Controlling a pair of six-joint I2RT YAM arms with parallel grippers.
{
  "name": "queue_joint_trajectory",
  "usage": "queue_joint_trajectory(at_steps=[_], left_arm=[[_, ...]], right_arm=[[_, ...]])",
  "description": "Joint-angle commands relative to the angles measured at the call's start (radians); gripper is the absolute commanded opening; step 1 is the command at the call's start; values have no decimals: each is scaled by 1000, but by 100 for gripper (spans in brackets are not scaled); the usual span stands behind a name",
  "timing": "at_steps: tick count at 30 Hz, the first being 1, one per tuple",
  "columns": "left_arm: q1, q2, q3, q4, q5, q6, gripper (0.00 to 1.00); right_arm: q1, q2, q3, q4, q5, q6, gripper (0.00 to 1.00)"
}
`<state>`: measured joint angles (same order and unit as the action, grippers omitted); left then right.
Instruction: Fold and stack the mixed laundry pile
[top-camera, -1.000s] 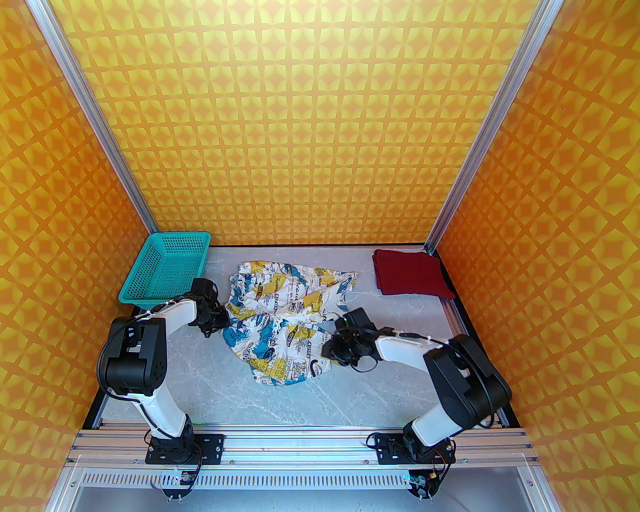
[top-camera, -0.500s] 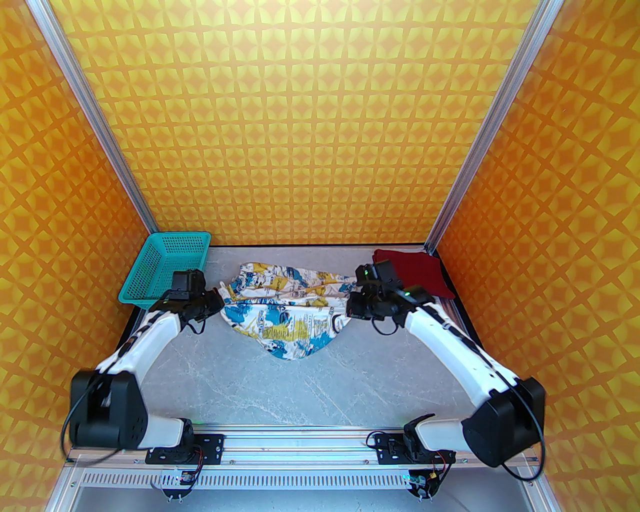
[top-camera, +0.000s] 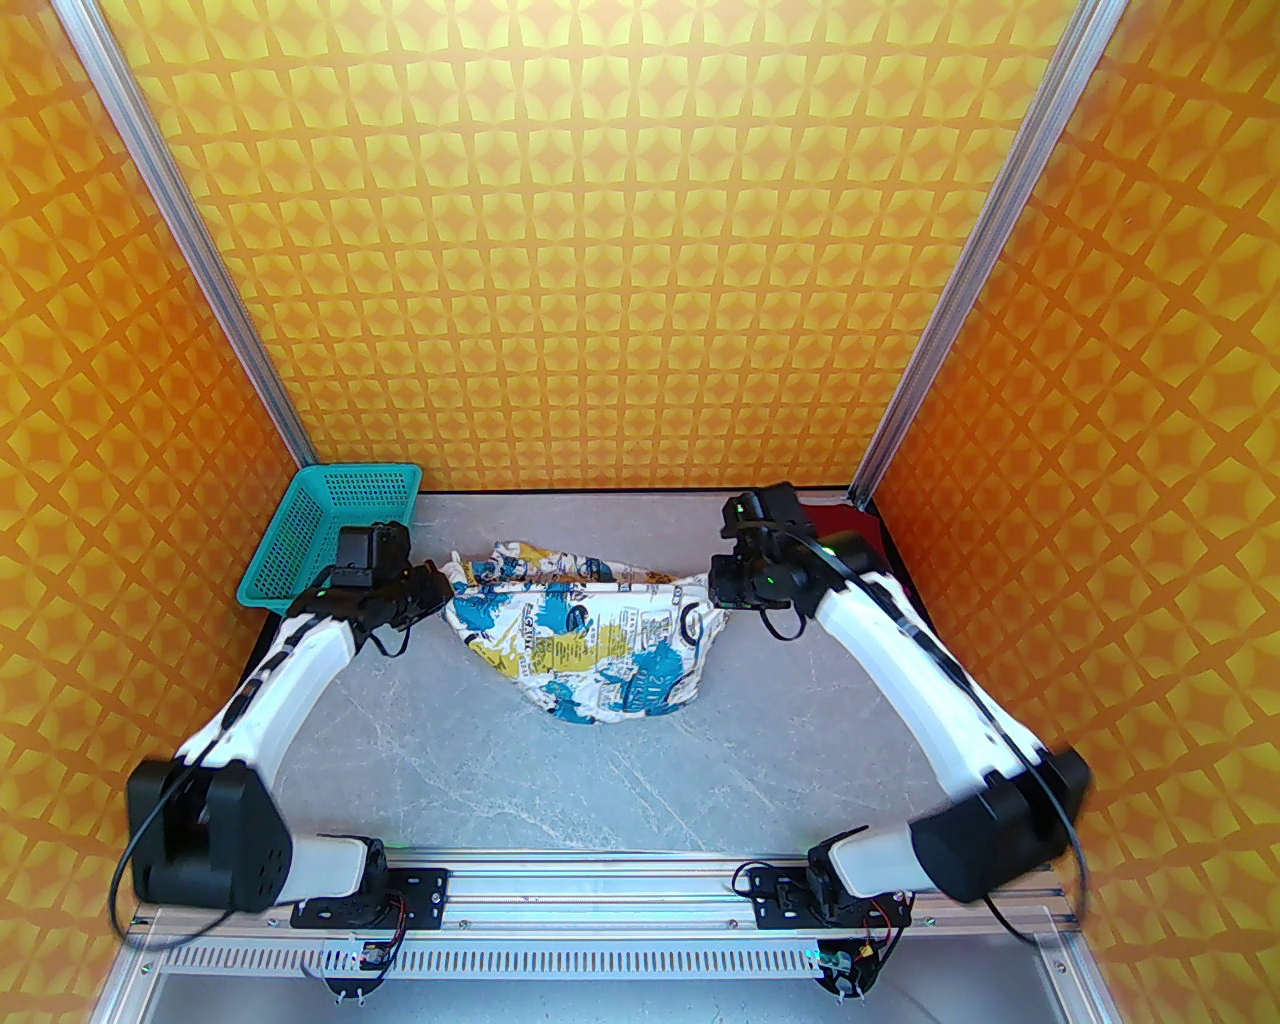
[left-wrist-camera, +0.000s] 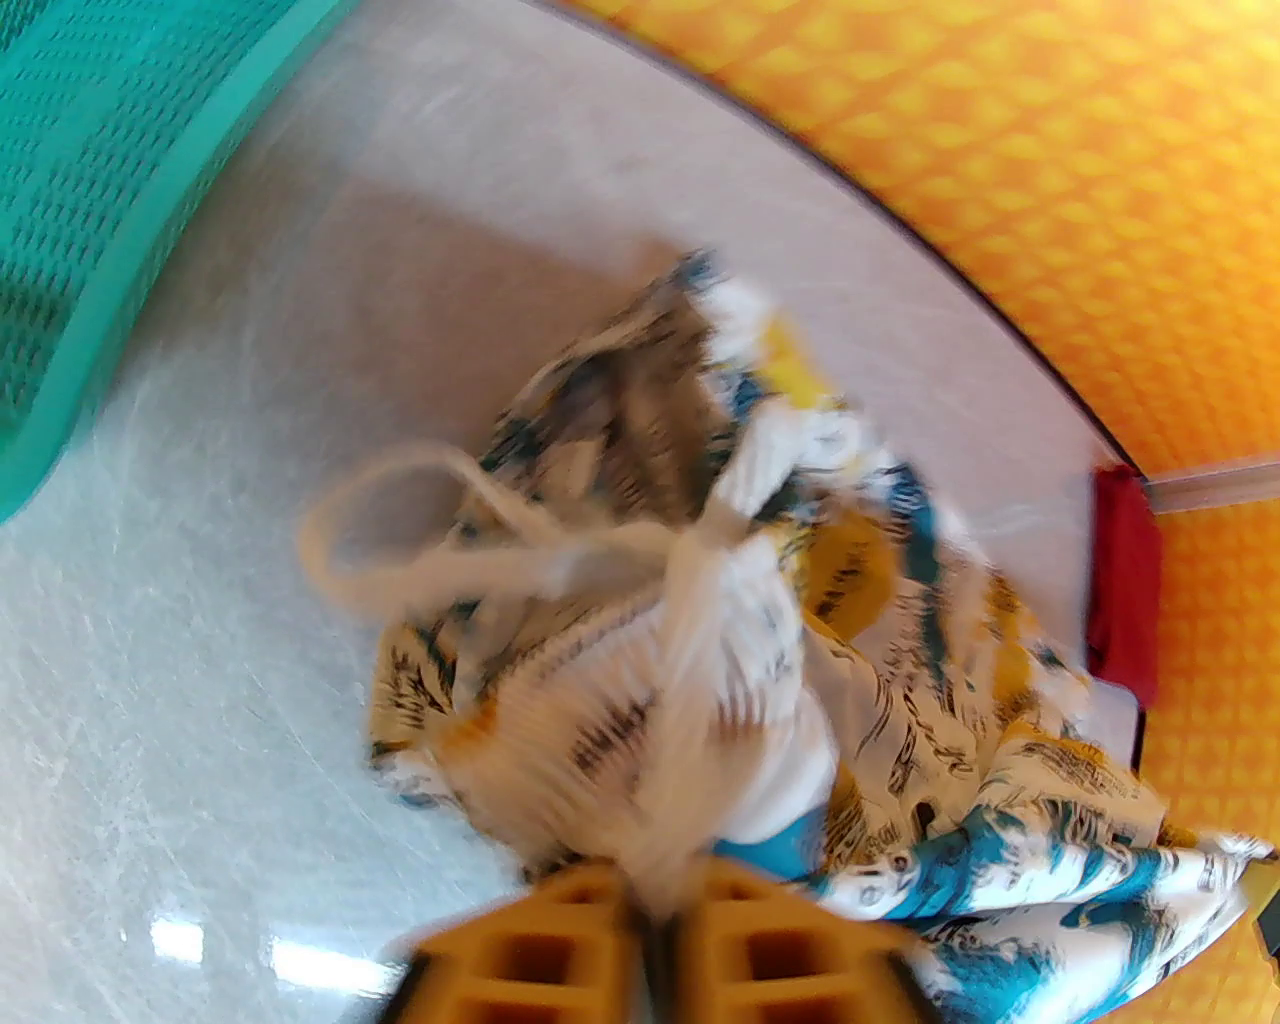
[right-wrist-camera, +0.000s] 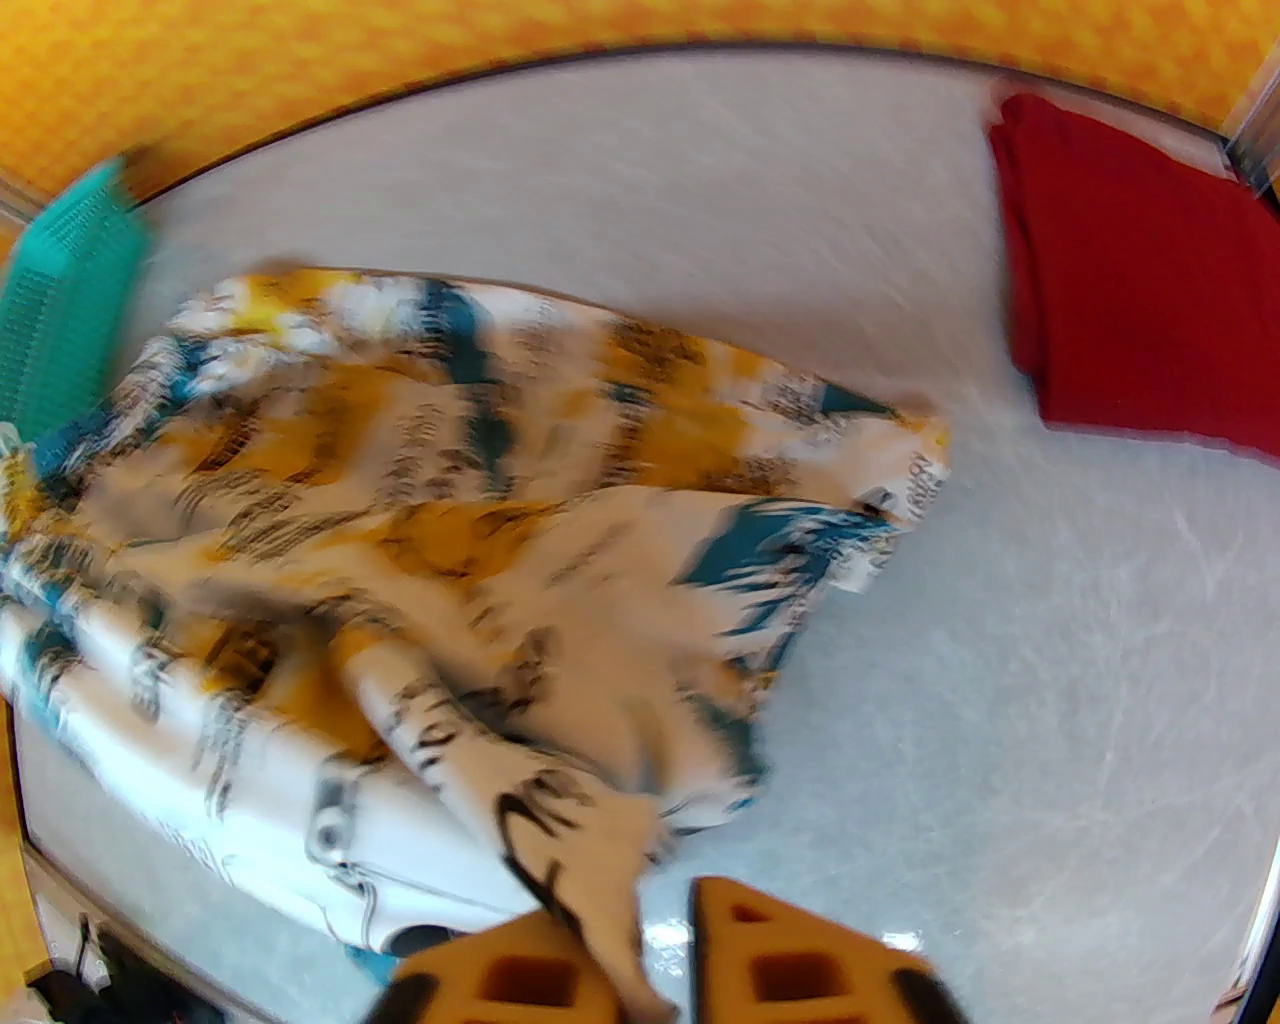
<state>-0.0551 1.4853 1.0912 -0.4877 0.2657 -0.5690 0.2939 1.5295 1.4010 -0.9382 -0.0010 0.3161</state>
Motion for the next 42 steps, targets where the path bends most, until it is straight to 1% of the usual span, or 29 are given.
queue_joint_trajectory(at_steps=[1,3,4,6,8,10,12,15,17,19,21,22,25,27,30,34,35,36,38,42], left_arm=[[3,75,-5,12,-26,-11,58],[0,55,-30,9,-31,0,67],[0,28,-51,4,-44,8,71],[3,-25,-68,-42,-82,40,78],[8,-67,-75,-99,-121,76,82],[12,-102,-89,-149,-156,95,83],[13,-128,-119,-169,-167,98,82],[14,-139,-182,-153,-169,89,81],[14,-105,-209,-132,-161,83,79],[13,-53,-216,-94,-139,73,75],[14,-5,-212,-44,-118,62,66],[14,19,-207,-22,-116,55,61],[13,77,-188,29,-107,36,50],[14,92,-186,59,-105,22,45],[17,92,-195,87,-106,8,33],[17,34,-227,89,-105,-18,4],[15,10,-232,75,-104,-19,0],[15,-14,-239,55,-104,-20,0],[14,-78,-257,6,-105,-22,0],[-3,-219,-286,-135,-105,-24,0]], right_arm=[[-37,84,-136,96,-42,54,41],[-59,99,-192,113,-76,75,53],[-72,92,-216,114,-100,82,56],[-91,39,-285,139,-137,98,60],[-94,-23,-343,144,-173,111,62],[-89,-88,-413,157,-244,131,63],[-71,-150,-481,169,-307,156,63],[6,-236,-563,170,-326,203,63],[70,-276,-622,210,-362,260,63],[157,-290,-664,241,-379,311,61],[236,-278,-686,276,-380,346,59],[266,-262,-695,305,-378,363,55],[323,-172,-682,372,-380,392,40],[358,-118,-675,408,-364,404,35],[391,-48,-668,412,-352,398,28],[392,-52,-677,343,-304,363,16],[392,-62,-678,315,-294,351,14],[392,-72,-682,294,-287,342,11],[392,-100,-702,267,-295,334,0],[392,-194,-748,176,-299,333,0]])
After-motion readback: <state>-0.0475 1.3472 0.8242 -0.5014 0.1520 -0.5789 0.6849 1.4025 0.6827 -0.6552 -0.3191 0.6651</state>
